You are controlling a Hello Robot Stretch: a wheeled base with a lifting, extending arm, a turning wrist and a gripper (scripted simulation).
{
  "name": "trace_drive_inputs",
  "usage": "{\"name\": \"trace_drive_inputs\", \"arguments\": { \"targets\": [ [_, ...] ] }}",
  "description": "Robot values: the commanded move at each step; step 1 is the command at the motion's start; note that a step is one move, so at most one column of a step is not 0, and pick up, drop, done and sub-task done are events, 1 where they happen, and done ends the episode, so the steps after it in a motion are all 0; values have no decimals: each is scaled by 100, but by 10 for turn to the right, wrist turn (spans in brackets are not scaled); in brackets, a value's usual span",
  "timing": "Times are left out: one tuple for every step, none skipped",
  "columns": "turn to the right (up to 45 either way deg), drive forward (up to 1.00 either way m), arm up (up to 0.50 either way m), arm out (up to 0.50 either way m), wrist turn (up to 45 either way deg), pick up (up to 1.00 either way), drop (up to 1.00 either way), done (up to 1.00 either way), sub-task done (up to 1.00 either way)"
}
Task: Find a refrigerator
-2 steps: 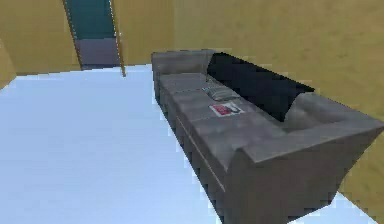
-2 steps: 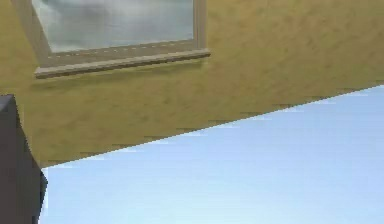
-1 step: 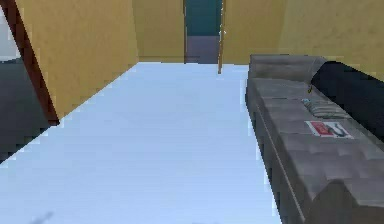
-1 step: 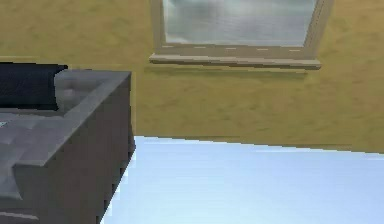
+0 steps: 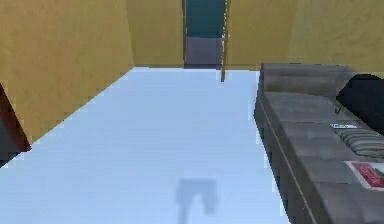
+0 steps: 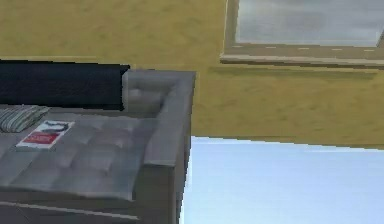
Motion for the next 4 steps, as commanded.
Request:
{"name": "trace_drive_inputs", "arguments": {
  "targets": [
    [-450, 0, 0, 0, 0, 0, 0, 0, 0],
    [-90, 0, 0, 0, 0, 0, 0, 0, 0],
    [0, 100, 0, 0, 0, 0, 0, 0, 0],
    [-30, 0, 0, 0, 0, 0, 0, 0, 0]
  ]
}}
